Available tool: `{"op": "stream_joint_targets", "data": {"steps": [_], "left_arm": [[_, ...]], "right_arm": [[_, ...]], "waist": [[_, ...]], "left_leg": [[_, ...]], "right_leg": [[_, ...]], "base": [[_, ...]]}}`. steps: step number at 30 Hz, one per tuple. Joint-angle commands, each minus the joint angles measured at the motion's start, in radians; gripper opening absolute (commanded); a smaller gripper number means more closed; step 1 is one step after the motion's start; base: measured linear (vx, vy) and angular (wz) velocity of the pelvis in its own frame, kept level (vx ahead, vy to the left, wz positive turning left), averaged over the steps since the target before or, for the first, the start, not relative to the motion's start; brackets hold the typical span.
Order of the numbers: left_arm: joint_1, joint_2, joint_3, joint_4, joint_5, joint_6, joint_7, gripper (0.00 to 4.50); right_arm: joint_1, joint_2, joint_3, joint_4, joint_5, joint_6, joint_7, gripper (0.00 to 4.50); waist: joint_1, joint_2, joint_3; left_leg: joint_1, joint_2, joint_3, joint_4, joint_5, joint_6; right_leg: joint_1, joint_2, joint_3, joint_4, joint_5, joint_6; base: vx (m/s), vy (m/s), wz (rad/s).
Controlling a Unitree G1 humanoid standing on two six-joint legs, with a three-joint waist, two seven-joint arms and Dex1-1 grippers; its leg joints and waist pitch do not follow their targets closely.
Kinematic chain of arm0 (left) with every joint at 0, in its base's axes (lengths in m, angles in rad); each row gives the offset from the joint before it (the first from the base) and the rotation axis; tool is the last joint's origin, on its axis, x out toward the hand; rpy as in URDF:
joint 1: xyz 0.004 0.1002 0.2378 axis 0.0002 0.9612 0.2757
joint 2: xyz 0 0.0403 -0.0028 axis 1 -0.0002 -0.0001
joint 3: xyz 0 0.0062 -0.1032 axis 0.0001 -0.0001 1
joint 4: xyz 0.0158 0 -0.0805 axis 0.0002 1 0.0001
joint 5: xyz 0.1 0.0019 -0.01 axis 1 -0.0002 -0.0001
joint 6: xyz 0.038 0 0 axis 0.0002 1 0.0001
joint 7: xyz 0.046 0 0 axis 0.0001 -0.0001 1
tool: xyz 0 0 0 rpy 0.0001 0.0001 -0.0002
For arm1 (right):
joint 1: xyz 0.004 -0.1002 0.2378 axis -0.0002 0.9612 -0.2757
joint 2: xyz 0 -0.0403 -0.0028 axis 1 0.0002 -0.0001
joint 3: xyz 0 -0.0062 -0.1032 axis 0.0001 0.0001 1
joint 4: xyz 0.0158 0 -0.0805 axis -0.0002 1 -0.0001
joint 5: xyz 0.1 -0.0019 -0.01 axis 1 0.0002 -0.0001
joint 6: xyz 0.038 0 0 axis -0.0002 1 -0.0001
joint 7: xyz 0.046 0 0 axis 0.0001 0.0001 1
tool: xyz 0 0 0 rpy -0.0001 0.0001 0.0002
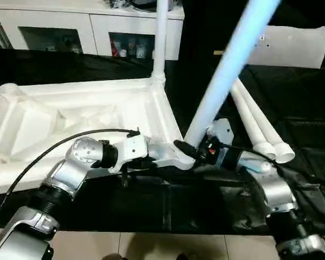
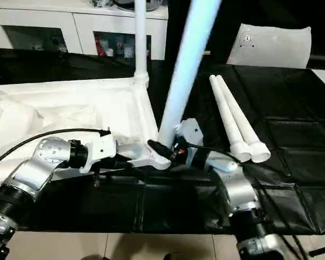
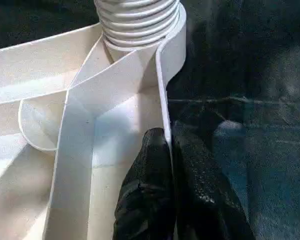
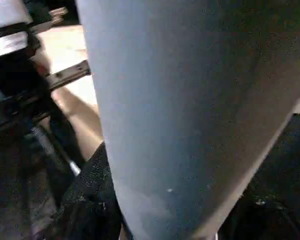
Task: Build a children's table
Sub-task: Insert table leg to table base
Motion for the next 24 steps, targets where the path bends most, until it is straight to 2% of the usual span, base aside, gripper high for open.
{"op": "stream_joint_targets", "data": {"steps": [1, 4, 10, 12, 14, 15, 21, 24], "left_arm": [[-0.04, 0.01, -0.051, 0.023, 0.029, -0.067, -0.066, 0.0], [-0.072, 0.007, -0.063, 0.052, 0.02, -0.108, -0.129, 0.0], [-0.093, 0.004, -0.073, 0.078, 0.025, -0.135, -0.157, 0.0], [-0.117, 0.006, -0.087, 0.115, 0.046, -0.159, -0.167, 0.0], [-0.126, 0.006, -0.09, 0.133, 0.053, -0.167, -0.164, 0.0], [-0.132, 0.006, -0.09, 0.147, 0.059, -0.175, -0.162, 0.0], [-0.146, 0.011, -0.086, 0.187, 0.08, -0.193, -0.153, 0.0], [-0.149, 0.014, -0.084, 0.203, 0.083, -0.202, -0.15, 0.0]], "right_arm": [[0.031, -0.028, 0.091, 0.066, -0.034, 0.065, 0.106, 1.9], [0.032, -0.044, 0.115, 0.057, -0.008, 0.091, 0.188, 1.9], [0.045, -0.047, 0.127, 0.037, 0.01, 0.106, 0.229, 1.9], [0.065, -0.046, 0.147, 0.013, 0.017, 0.108, 0.258, 1.9], [0.074, -0.041, 0.155, 0.001, 0.02, 0.108, 0.261, 1.9], [0.08, -0.038, 0.158, -0.008, 0.024, 0.114, 0.264, 1.9], [0.099, -0.024, 0.173, -0.036, 0.021, 0.121, 0.265, 1.9], [0.11, -0.025, 0.183, -0.049, 0.016, 0.119, 0.263, 1.9]], "waist": [[-0.003, 0.003, -0.048], [-0.001, 0.005, -0.045], [-0.002, 0.005, -0.042], [0.0, 0.013, -0.037], [0.002, 0.008, -0.039], [0.003, 0.011, -0.034], [0.003, 0.01, -0.027], [0.004, 0.009, -0.026]], "left_leg": [[0.001, 0.031, -0.004, -0.064, -0.192, 0.054], [0.0, 0.034, -0.005, -0.066, -0.186, 0.059], [0.005, 0.037, -0.006, -0.07, -0.207, 0.052], [0.004, 0.036, -0.006, -0.072, -0.207, 0.05], [0.005, 0.036, -0.006, -0.072, -0.208, 0.05], [0.003, 0.038, -0.007, -0.074, -0.211, 0.049], [0.006, 0.038, -0.009, -0.082, -0.26, 0.035], [0.005, 0.039, -0.008, -0.082, -0.248, 0.037]], "right_leg": [[0.043, -0.069, 0.047, -0.076, -0.277, -0.18], [0.045, -0.069, 0.048, -0.073, -0.244, -0.19], [0.043, -0.071, 0.046, -0.075, -0.245, -0.203], [0.042, -0.07, 0.046, -0.077, -0.237, -0.204], [0.044, -0.071, 0.046, -0.075, -0.226, -0.205], [0.043, -0.072, 0.046, -0.076, -0.222, -0.208], [0.04, -0.075, 0.047, -0.088, -0.328, -0.181], [0.039, -0.075, 0.049, -0.088, -0.316, -0.18]], "base": [[0.0, 0.0, 0.0], [0.0, 0.0, 0.0], [0.0, 0.0, 0.0], [0.0, 0.0, 0.0], [0.0, 0.0, 0.0], [0.0, 0.0, 0.0], [0.0, 0.0, 0.0], [0.0, 0.0, 0.0]]}}
